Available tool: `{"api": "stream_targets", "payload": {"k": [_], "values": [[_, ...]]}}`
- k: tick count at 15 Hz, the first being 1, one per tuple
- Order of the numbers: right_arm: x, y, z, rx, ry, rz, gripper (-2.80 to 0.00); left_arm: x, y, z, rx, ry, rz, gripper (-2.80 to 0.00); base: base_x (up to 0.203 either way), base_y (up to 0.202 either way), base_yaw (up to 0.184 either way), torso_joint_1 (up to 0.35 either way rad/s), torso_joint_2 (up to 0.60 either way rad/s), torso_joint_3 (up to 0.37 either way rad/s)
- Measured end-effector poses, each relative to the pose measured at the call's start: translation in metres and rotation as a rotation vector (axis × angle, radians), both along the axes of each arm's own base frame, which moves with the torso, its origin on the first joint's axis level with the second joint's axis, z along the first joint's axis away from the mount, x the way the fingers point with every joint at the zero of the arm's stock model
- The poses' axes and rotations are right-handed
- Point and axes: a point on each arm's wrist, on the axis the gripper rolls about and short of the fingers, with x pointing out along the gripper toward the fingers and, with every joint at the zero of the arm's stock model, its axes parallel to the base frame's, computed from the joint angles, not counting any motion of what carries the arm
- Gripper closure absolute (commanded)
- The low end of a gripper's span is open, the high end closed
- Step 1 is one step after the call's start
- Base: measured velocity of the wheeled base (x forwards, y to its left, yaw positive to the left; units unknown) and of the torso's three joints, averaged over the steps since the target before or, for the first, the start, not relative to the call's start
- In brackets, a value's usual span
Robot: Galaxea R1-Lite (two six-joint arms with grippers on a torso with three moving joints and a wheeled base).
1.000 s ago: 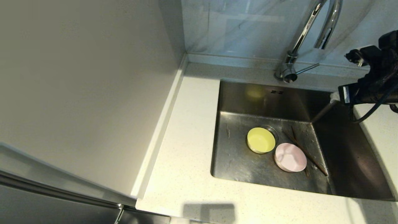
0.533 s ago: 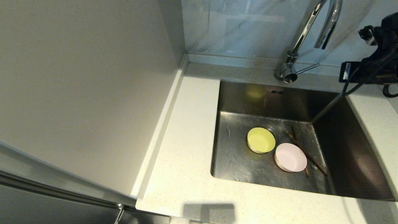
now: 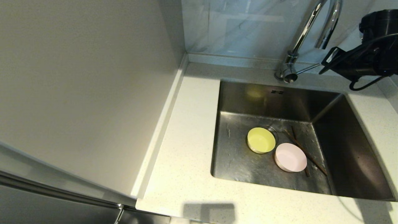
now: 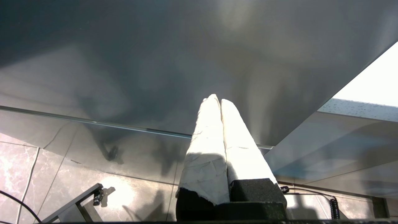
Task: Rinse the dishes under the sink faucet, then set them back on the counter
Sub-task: Turn on the faucet
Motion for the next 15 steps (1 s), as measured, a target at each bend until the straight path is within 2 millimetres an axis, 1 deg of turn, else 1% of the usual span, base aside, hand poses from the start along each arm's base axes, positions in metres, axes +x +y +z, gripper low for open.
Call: {"api": "stream_targets", "payload": {"k": [4,10,15], "values": [[0.011,-0.005,-0.001,0.037,-0.050,0.023,0.00,0.000,0.000,0.000,0.000,0.000,0.000,0.00,0.000,0.000,0.000,0.000,0.00,0.000],[0.024,-0.021,0.001,0.000,-0.171,-0.010,0.00,0.000,0.000,0.000,0.000,0.000,0.000,0.00,0.000,0.000,0.000,0.000,0.00,0.000],[0.031,-0.023,-0.007,0.008,-0.158,0.011,0.00,0.000,0.000,0.000,0.000,0.000,0.000,0.00,0.000,0.000,0.000,0.000,0.00,0.000]]}}
